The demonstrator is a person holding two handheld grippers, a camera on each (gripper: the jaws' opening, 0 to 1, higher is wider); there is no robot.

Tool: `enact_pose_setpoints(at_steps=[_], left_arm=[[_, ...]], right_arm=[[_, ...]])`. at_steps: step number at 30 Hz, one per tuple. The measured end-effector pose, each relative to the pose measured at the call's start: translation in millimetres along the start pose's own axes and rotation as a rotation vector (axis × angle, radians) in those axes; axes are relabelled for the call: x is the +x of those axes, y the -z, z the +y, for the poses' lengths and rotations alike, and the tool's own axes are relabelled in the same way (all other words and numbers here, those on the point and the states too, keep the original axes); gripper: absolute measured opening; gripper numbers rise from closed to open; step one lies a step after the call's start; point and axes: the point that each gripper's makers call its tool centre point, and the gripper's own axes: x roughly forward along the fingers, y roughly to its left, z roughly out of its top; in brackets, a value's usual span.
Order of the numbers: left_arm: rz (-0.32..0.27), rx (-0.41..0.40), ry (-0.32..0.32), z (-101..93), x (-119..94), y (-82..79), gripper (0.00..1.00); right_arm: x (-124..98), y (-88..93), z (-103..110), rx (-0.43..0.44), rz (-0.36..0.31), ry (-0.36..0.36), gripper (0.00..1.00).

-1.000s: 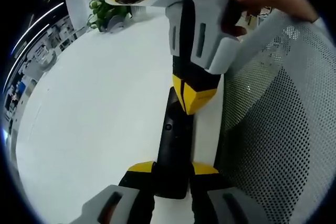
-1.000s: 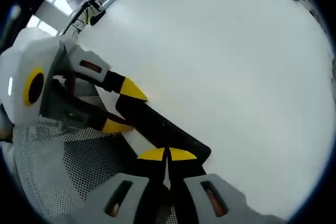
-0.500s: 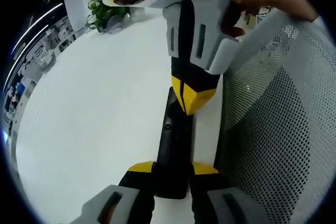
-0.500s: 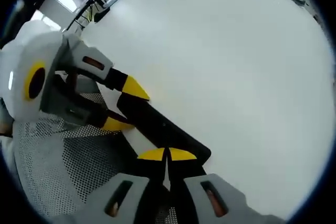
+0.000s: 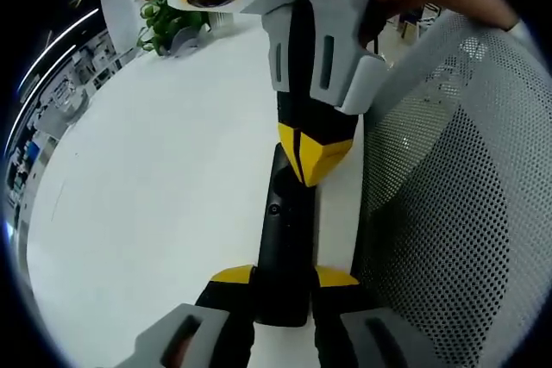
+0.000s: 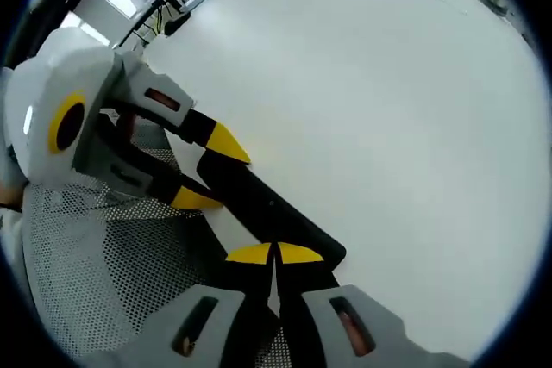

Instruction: Press the specified remote control buttons in sequence, fully releasing each button before pressing the next.

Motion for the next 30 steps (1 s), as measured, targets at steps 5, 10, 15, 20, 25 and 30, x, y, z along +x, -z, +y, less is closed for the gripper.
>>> enact_pose_setpoints(at_steps=[5,10,15,20,25,30], left_arm=[[-0.002,0.002,0.001,0.1,0.5,-0.1,0.24],[0.0,-0.001,0.001,0.2,0.9,-0.2,0.24],[0.0,-0.006,-0.001,0.0,0.5,-0.6,0.24],[-0.001,-0.009,-0.003,0.1,0.7,-0.4,0.24],[-0.002,-0.012,-0.002,0.2,0.6,-0.5,0.25],[-0.003,-0.014,-0.003,0.6,1.2,-0.2,0.25]], right_arm=[[-3.0,0.9,-3.9,0.009,-0.003,0.016,0.0],[-2.2,0.2,-4.9,-0.01,-0.006,0.025,0.0],[-1.4,0.9,-4.3,-0.088,-0.008,0.055,0.0],[-0.8,0.3,-4.2,-0.239,0.007,0.092,0.0],[0.2,0.5,-3.9,-0.271,0.02,0.102,0.0],[-0.6,0.7,-4.4,-0.265,0.001,0.101,0.0]])
